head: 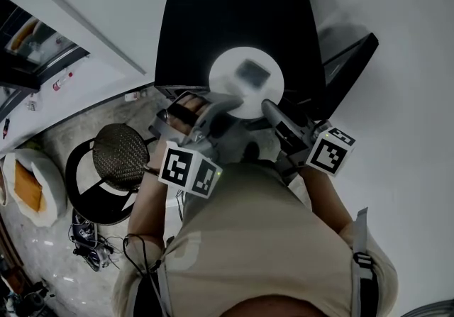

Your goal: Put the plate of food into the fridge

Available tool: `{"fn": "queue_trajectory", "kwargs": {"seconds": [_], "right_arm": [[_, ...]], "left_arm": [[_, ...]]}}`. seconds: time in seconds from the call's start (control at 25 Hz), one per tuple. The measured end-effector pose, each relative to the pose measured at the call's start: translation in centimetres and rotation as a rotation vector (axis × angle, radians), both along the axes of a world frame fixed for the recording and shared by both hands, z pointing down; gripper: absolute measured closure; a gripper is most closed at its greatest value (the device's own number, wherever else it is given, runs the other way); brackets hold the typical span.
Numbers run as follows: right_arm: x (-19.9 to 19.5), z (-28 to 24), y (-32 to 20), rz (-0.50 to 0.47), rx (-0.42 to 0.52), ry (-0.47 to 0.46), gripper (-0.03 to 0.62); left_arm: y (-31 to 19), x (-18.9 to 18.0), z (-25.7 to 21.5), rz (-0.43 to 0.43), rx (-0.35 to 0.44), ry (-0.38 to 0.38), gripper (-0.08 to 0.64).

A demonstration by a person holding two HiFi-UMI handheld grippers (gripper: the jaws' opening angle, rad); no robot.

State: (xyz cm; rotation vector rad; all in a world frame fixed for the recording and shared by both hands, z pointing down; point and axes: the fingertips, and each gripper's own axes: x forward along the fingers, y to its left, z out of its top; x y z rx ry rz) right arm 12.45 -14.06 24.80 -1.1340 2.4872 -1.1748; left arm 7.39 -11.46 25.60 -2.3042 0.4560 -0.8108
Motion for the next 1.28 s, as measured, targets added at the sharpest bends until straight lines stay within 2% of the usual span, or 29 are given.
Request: {"fn": "queue_trajectory", "kwargs": {"seconds": [0.24,0.52,0.76,0.88,1.04,1.28], "right_arm": [[-0.9,-0.3,0.5,0.016,0.012,0.061,0.433],[-1.3,0.0,1.3,0.020,0.042,0.057,0.443],[-1.9,0.4,1.6,0.011,-0.024,-0.047,0.443],[-2.1,0.6,1.8,0.027,-0.077,-0.117,0.481],[-2.4,0.3,2.0,0.034,-0.092,-0.150,0.506],[-2.4,1.2,2.8,0.083,-0.183,-0.238,0.532]], "left_arm": [[0.7,-0.6,-0.1,0.013,0.011,-0.021,0.468],[1.5,-0.9,0.3,0.032,0.026,-0.028,0.468],[2.0,-1.1,0.3,0.044,0.028,-0.026,0.468],[2.2,-1.3,0.5,0.045,0.027,-0.028,0.466],[2.6,-1.5,0.6,0.043,0.033,-0.028,0.463],[3.3,-2.1,0.9,0.049,0.043,-0.022,0.459]]}}
